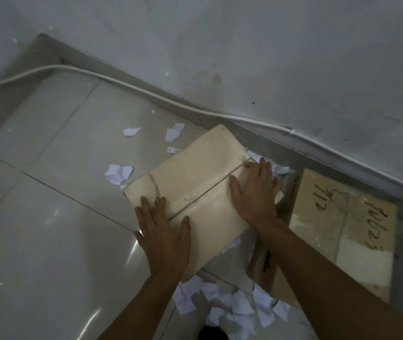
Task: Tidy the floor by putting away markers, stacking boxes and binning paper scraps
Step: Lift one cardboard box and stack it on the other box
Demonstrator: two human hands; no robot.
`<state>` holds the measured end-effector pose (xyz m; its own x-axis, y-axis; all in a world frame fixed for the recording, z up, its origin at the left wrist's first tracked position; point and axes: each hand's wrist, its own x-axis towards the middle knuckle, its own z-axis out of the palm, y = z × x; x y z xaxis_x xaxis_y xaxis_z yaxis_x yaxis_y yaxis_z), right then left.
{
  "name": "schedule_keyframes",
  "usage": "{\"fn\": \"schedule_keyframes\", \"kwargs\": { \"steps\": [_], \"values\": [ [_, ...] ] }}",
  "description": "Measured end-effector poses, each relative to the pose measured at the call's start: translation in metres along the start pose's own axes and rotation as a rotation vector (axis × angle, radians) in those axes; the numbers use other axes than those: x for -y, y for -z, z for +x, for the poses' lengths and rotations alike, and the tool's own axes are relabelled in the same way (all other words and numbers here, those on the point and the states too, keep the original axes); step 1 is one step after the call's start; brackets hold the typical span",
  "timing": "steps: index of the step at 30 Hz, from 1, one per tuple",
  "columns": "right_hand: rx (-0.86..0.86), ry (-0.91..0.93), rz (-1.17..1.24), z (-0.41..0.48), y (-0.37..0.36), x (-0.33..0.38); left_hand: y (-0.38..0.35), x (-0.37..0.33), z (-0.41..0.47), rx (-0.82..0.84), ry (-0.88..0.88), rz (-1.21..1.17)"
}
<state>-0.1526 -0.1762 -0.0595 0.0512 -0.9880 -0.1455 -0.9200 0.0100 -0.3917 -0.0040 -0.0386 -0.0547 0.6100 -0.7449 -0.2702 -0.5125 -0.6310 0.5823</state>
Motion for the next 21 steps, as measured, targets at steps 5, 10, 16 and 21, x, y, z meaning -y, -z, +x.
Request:
{"fn": "schedule_keyframes", "kwargs": {
  "steps": [5,10,16,21],
  "values": [
    [-0.069,-0.041,0.028,0.001,-0.004,-0.005,-0.007,0.001,0.000,0.011,0.128,-0.211],
    [-0.082,-0.048,0.041,-0.001,0.007,0.007,0.006,-0.001,-0.003,0.002,0.148,-0.270],
    [-0.107,0.032,0.003,-0.017,0.044,0.054,0.059,-0.005,-0.028,-0.030,0.169,-0.312],
    [-0.036,0.087,0.011,-0.036,0.085,0.129,0.141,-0.012,-0.037,-0.060,0.242,-0.333]
  ]
}}
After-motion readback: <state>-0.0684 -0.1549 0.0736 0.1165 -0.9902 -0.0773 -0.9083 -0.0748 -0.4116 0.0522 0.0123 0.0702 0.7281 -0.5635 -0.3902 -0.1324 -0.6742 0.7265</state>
